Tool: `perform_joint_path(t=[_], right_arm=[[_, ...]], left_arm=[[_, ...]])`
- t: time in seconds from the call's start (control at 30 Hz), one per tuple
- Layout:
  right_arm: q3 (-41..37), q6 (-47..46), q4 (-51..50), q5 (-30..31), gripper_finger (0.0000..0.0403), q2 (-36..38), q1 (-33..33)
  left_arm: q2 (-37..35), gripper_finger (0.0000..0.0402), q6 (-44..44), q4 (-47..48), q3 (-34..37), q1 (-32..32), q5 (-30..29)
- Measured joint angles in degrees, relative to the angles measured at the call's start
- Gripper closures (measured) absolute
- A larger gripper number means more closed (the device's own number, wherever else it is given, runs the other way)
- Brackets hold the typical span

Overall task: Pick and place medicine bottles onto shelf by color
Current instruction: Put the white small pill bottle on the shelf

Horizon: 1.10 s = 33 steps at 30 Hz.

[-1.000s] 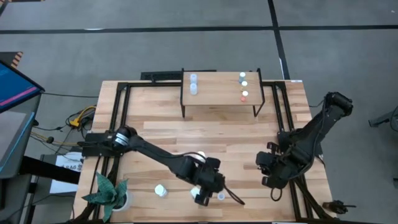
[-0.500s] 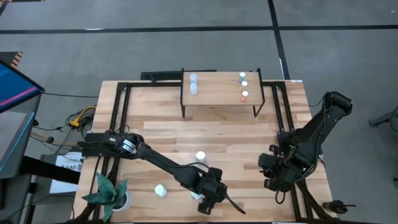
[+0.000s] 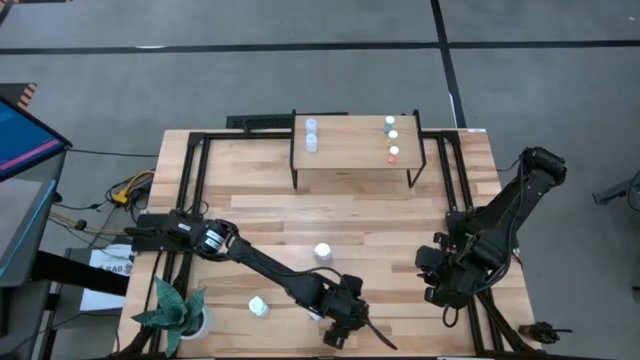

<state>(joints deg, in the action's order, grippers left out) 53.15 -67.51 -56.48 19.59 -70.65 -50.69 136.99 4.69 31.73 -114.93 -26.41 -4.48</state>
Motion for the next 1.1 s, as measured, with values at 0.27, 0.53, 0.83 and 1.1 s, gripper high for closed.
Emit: perform_joint_path(t=[0.27, 0.53, 0.83, 1.1], right_arm=[[0.00, -0.02, 0.06, 0.00, 0.0276, 0.00, 0.08], [0.00, -0.06, 0.14, -0.02, 0.0276, 0.00, 0.08], [0.00, -0.07, 0.12, -0.04, 0.0276, 0.00, 0.08], [0.00, -0.09, 0.14, -0.04, 0.0276, 0.00, 0.08]], left_arm=[[0.36, 0.0150, -0.04, -2.09, -0.08, 0.02, -0.90], [0.68, 0.0185, 0.50, -2.72, -0.02, 0.03, -0.93], [0.66, 0.0237, 0.58, -2.41, -0.02, 0.04, -0.93], [0.59, 0.0294, 3.31, -0.37, -1.60, 1.00, 1.20]])
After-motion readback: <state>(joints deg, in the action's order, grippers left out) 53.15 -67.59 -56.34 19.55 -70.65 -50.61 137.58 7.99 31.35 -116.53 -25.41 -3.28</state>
